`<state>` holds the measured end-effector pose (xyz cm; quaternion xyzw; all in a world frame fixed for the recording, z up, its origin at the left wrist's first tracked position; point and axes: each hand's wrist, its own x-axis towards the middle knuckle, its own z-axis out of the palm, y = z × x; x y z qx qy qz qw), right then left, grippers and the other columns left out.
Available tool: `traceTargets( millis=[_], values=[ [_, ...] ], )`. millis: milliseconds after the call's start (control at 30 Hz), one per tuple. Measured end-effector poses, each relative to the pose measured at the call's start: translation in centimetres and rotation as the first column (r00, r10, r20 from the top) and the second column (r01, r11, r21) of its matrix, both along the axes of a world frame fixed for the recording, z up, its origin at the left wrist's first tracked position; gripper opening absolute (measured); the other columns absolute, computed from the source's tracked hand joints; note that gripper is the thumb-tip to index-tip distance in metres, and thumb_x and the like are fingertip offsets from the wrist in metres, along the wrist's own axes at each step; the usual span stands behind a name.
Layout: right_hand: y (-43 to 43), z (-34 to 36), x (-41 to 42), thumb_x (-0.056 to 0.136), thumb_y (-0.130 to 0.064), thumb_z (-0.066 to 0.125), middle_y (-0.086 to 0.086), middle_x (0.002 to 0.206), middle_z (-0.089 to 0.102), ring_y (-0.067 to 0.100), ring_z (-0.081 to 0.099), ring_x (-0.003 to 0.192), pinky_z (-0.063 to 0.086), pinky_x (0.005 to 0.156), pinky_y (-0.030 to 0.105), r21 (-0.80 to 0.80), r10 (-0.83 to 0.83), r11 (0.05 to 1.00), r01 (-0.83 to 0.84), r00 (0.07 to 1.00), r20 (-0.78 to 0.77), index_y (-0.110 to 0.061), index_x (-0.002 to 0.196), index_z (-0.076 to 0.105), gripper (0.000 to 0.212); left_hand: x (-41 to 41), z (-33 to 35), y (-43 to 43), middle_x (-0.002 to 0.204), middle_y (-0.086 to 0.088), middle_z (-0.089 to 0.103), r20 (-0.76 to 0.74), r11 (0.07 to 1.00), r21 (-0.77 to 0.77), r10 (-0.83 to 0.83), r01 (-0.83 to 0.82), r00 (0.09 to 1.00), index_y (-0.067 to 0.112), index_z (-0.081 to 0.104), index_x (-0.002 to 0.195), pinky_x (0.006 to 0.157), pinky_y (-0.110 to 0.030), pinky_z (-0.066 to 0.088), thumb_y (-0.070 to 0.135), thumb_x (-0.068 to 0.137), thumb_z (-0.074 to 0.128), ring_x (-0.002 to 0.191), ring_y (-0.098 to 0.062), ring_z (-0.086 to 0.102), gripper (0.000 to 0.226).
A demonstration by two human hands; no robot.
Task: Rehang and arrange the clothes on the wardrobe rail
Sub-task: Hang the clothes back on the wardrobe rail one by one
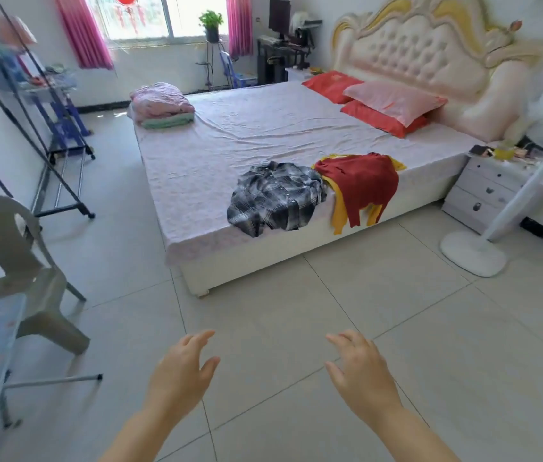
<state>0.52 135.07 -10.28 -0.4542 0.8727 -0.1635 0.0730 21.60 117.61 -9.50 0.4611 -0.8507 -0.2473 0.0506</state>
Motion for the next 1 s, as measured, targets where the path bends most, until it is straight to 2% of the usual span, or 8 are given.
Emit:
traceTargets(
  millis=[33,100,300,467,600,833,1000],
  values=[
    [-1.3,0.3,-1.3,0.084,-0.025,0.063,0.0,0.127,0.049,0.022,0.048,0.116,0.042,0.092,0.034,0.019,0.023,1.0,-0.024,0.999,0.029,-0.022,0.128,0.053,0.045,-1.0,0.3,-1.1,0.131,0.008,0.048,0.0,1.0,-0.006,0.019,-0.019,1.0,0.028,0.036,0.136,0.092,-0.026,0.042,0.034,0.092,0.049,0.116,-0.009,0.049,0.046],
    [-3.8,0.5,-3.9,0.091,-0.029,0.052,-0.003,0.136,0.039,0.018,0.037,0.126,0.035,0.098,0.031,0.045,0.062,0.997,-0.064,0.997,0.046,-0.024,0.135,0.042,0.045,-2.9,0.6,-3.0,0.132,0.007,0.048,0.005,0.999,-0.009,0.05,-0.05,0.999,0.027,0.036,0.137,0.093,-0.028,0.041,0.033,0.092,0.05,0.117,-0.01,0.049,0.047],
    [-11.1,0.4,-10.2,0.094,-0.032,0.047,-0.005,0.139,0.034,0.015,0.031,0.13,0.03,0.1,0.026,0.089,0.111,0.989,-0.116,0.992,0.061,-0.027,0.138,0.037,0.046,-8.1,-0.2,-9.3,0.134,0.005,0.046,0.02,0.996,0.029,0.084,-0.085,0.996,0.025,0.037,0.137,0.096,-0.029,0.04,0.032,0.092,0.051,0.119,-0.01,0.048,0.048],
    [-18.9,-0.4,-15.9,0.091,-0.027,0.053,0.001,0.135,0.041,0.022,0.039,0.126,0.033,0.098,0.031,0.092,0.094,0.991,-0.099,0.994,0.051,-0.02,0.135,0.044,0.046,-13.7,-1.9,-17.2,0.132,0.006,0.046,0.015,0.996,0.05,0.074,-0.074,0.997,0.026,0.037,0.136,0.096,-0.029,0.041,0.031,0.092,0.05,0.118,-0.009,0.047,0.047],
    [-25.8,0.5,-20.7,0.094,-0.032,0.046,-0.004,0.138,0.036,0.015,0.034,0.126,0.03,0.098,0.025,0.126,0.073,0.989,-0.075,0.997,0.02,-0.025,0.139,0.037,0.046,-18.6,-1.9,-24.9,0.134,0.004,0.046,0.006,0.996,0.07,0.059,-0.059,0.998,0.026,0.039,0.136,0.097,-0.031,0.039,0.029,0.091,0.051,0.12,-0.013,0.047,0.046],
    [-35.9,1.5,-28.2,0.093,-0.03,0.051,-0.001,0.136,0.04,0.017,0.037,0.125,0.029,0.1,0.026,0.13,0.012,0.991,-0.013,1.0,0.016,-0.022,0.137,0.041,0.046,-26.5,-0.9,-35.5,0.133,0.001,0.047,0.024,0.995,0.092,0.026,-0.028,0.999,0.023,0.04,0.135,0.101,-0.035,0.037,0.026,0.089,0.054,0.121,-0.016,0.046,0.048],
    [-42.8,0.7,-34.0,0.087,-0.023,0.06,0.005,0.128,0.049,0.025,0.044,0.119,0.034,0.098,0.035,0.114,0.004,0.993,-0.01,0.998,0.057,-0.016,0.129,0.052,0.044,-32.1,-1.2,-41.5,0.13,-0.001,0.05,0.029,0.992,0.106,0.062,-0.065,0.998,0.023,0.042,0.134,0.098,-0.035,0.04,0.027,0.089,0.055,0.119,-0.017,0.049,0.047]
  ],
)
